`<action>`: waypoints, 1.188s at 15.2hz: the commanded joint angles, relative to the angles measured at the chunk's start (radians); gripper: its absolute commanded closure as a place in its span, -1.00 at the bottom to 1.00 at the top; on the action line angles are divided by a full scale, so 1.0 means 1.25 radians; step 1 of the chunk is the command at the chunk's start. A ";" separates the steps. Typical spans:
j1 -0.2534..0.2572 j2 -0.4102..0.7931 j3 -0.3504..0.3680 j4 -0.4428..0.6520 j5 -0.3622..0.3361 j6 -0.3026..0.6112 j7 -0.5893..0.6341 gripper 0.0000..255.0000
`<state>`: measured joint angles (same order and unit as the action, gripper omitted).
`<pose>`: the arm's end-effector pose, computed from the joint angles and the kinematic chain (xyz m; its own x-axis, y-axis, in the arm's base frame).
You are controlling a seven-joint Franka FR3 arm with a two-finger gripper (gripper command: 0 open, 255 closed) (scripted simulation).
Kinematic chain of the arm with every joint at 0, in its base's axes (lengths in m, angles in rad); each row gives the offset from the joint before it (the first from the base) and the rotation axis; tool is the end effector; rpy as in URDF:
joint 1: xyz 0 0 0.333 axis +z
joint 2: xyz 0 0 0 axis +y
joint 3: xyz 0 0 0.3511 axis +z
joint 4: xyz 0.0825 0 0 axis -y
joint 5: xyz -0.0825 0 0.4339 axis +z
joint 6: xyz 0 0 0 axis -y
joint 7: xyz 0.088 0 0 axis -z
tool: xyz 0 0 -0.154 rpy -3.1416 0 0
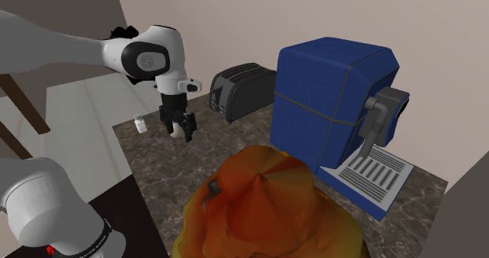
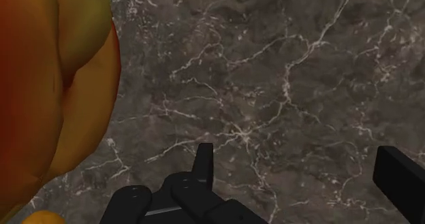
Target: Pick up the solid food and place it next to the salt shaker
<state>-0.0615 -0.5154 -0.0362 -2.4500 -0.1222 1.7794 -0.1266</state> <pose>0.3937 -0.0548 0.4366 0.9840 0.0622 -0.1667 0.0757 -0.9942 0.0757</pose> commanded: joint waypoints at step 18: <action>-0.114 0.492 -0.035 0.262 -0.337 0.278 0.198 -1.00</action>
<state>-0.1978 0.0659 -0.0735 -2.1487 -0.5190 2.1152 0.1059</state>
